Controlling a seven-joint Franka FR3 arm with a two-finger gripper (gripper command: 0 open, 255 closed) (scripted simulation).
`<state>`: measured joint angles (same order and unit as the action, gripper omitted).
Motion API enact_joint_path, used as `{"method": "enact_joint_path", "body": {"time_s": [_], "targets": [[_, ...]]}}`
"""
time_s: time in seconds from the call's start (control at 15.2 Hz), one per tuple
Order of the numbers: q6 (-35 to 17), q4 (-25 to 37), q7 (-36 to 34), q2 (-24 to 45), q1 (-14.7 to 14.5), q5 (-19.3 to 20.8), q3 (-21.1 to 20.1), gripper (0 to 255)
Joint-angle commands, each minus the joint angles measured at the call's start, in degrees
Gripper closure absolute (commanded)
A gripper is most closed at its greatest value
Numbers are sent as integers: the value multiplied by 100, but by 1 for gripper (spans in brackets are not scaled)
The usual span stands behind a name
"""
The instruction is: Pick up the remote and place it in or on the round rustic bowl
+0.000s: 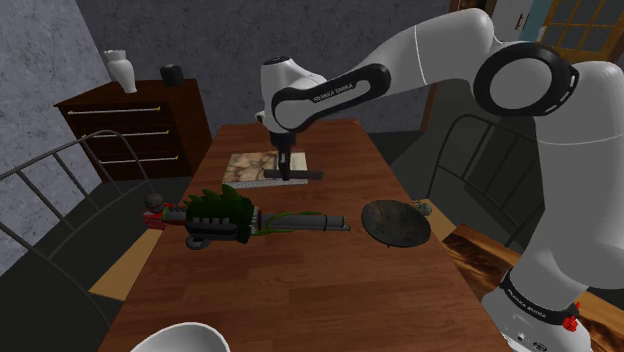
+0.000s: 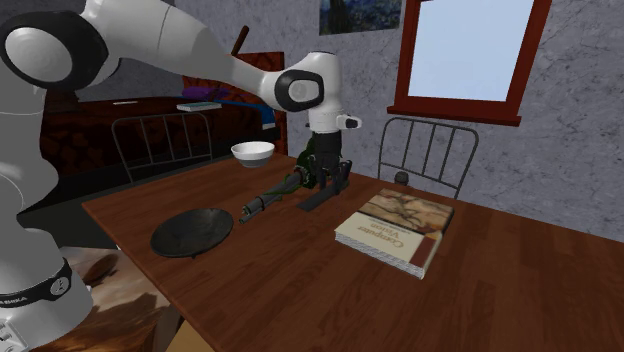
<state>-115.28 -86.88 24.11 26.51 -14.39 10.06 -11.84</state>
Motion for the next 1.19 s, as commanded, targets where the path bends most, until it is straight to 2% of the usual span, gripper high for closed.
{"method": "enact_joint_path", "body": {"time_s": [0.0, 0.33, 0.66, 1.12], "targets": [[149, 120, 23, -30, 0, -15, -6, 255], [445, 351, 58, -98, -5, -43, -18, 255], [-176, -1502, 88, -1357, 183, -258, -86, 255], [-685, -3555, 267, -2955, 279, -636, -101, 255]]}}
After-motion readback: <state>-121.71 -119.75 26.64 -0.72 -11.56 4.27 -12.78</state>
